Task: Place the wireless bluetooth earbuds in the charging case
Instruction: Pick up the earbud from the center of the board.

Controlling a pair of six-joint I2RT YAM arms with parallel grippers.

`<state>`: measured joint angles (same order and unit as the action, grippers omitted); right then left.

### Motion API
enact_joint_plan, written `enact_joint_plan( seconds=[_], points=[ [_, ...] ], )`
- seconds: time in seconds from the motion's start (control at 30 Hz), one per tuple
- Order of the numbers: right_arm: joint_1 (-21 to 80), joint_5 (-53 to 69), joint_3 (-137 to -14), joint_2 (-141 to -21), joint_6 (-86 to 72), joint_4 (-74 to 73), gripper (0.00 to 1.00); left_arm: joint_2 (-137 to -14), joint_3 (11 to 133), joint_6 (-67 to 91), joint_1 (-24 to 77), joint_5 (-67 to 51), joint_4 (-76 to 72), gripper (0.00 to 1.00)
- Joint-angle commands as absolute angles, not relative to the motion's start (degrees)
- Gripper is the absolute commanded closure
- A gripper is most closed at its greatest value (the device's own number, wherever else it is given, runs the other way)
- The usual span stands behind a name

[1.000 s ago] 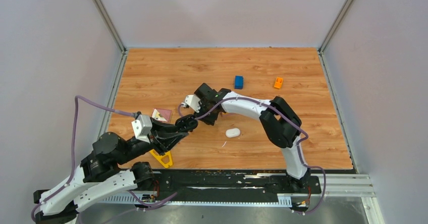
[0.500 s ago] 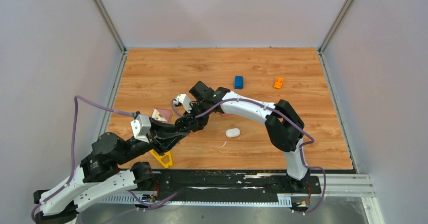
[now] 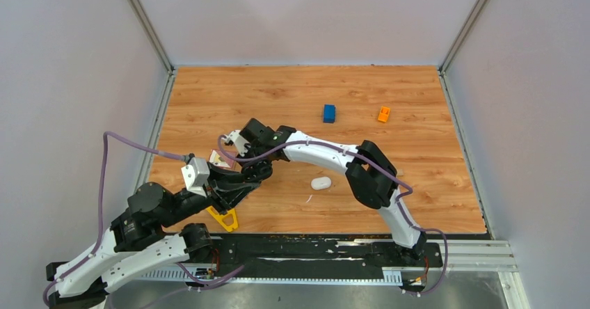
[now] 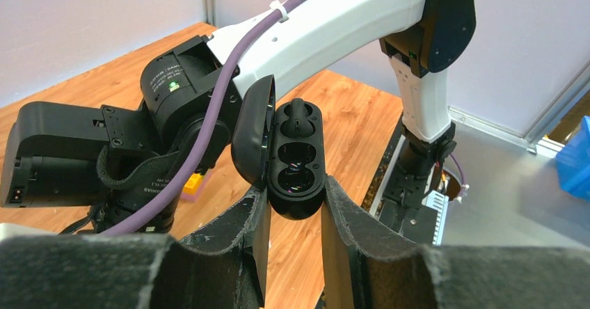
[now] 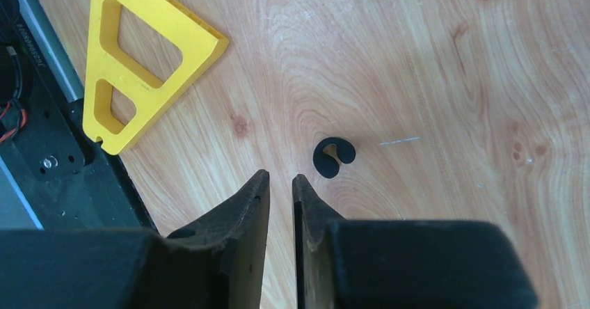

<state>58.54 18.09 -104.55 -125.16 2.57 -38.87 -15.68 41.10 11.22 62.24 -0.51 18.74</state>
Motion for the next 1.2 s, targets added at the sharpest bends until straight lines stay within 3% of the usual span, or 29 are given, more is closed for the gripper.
enact_joint_plan(
  seconds=[0.0, 0.37, 1.17],
  points=[
    [59.59, 14.10, -106.10, -125.29, -4.78, -38.39, 0.79, -16.26, 43.51, 11.77, 62.49, -0.11, 17.79, 1.00],
    [60.19, 11.79, -107.22, -128.83, -3.90, -38.72, 0.74, -16.04, 43.49, 12.05, 62.48, -0.09, 18.54, 1.00],
    [59.33, 2.60, -105.73, -129.00, -0.27, -38.93, 0.79, -15.09, 41.92, 12.17, 62.42, -0.14, 18.35, 1.00]
  ],
)
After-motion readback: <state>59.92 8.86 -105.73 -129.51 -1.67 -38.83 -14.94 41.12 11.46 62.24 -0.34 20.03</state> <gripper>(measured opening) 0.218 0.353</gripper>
